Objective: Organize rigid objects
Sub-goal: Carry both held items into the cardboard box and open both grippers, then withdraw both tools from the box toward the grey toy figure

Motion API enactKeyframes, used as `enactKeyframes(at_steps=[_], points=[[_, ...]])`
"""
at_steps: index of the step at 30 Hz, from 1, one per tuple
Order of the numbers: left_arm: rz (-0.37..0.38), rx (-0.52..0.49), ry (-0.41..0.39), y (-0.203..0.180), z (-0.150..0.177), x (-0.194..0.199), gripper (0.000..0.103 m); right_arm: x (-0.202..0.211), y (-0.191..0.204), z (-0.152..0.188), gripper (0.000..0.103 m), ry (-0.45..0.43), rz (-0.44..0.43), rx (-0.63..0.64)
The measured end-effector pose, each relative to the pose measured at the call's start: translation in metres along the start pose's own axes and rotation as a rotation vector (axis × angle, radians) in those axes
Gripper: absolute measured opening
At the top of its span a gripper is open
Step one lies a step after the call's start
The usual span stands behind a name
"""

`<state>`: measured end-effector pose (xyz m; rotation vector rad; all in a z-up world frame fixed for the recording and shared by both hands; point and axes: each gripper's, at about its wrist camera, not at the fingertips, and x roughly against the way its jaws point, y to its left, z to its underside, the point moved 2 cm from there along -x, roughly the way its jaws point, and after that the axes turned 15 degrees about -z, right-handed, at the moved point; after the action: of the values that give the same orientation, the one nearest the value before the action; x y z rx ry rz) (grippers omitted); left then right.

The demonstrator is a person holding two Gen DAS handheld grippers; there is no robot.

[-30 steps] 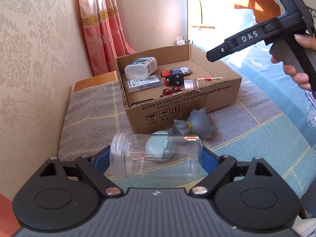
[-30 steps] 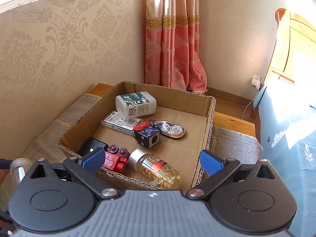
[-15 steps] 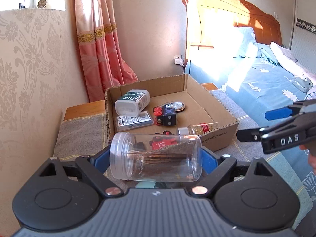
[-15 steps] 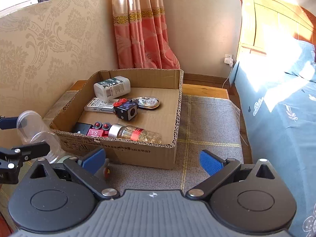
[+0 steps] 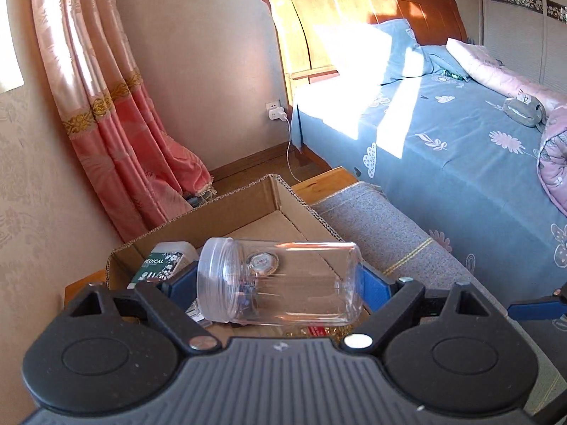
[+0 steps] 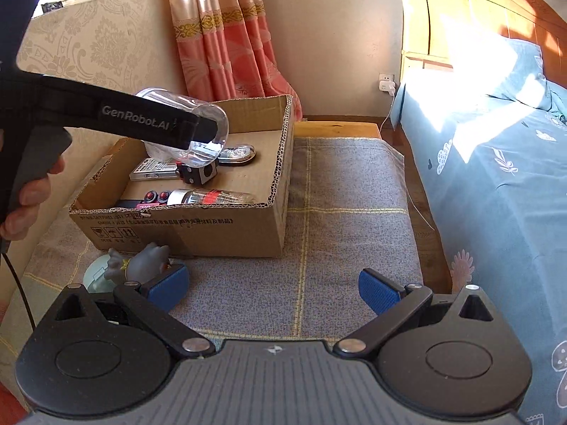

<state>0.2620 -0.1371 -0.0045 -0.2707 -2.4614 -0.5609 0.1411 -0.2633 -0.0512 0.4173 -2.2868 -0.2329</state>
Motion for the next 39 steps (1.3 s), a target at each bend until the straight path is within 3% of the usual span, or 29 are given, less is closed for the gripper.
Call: enactKeyframes(at_steps=[6, 16, 28, 39], points=[[-0.070, -0.058, 0.006, -0.021, -0.011, -0.028, 0.093, 0.018, -0.014, 0.003, 0.103, -0.036, 0.020, -0.051], [-0.040, 0.025, 0.037, 0.003, 0.018, 0.011, 0.097, 0.020, -0.007, 0.005, 0.103, -0.042, -0.008, -0.060], [-0.088, 0.181, 0.041, 0.043, 0.078, 0.062, 0.102, 0.023, 0.018, 0.015, 0.103, -0.065, -0.041, -0.024], [-0.173, 0.307, 0.141, 0.076, 0.150, 0.067, 0.102, 0.002, 0.040, 0.024, 0.103, -0.032, -0.060, 0.038]])
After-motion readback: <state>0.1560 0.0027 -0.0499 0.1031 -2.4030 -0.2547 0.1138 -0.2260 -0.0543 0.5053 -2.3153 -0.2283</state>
